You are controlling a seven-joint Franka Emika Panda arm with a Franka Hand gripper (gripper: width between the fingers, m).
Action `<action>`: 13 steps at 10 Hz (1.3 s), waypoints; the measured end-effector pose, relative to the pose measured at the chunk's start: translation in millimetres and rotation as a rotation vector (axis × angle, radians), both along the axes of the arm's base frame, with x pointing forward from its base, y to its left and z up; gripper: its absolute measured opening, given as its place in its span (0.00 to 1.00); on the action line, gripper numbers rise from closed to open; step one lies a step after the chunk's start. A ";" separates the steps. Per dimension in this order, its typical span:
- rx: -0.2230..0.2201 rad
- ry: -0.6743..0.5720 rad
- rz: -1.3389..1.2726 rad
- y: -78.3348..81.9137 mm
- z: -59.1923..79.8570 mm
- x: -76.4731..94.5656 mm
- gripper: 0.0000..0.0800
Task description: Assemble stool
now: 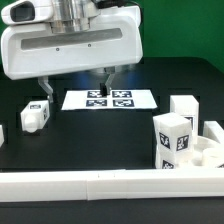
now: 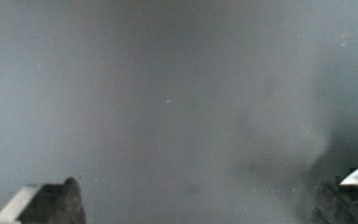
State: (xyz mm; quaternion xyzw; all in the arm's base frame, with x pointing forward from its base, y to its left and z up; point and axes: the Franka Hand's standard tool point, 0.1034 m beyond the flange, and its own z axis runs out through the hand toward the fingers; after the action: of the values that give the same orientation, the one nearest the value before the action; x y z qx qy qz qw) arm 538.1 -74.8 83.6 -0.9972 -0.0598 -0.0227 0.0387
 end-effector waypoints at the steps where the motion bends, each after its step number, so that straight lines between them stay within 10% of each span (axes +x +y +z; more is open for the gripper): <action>1: 0.002 0.033 -0.040 -8.3 -7.9 -8.1 0.81; 4: -0.012 0.079 -0.028 -42.5 -12.8 -26.9 0.81; 13: -0.044 0.178 -0.175 -70.0 -37.2 -71.9 0.81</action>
Offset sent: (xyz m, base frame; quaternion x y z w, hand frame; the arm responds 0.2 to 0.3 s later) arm -0.0137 -0.0321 -0.0007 0.1017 0.0953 -0.0557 0.9887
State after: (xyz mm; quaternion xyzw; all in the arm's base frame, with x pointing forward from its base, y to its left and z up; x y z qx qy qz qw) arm 466.2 -144.9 46.4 -0.9973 0.0307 0.0638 0.0197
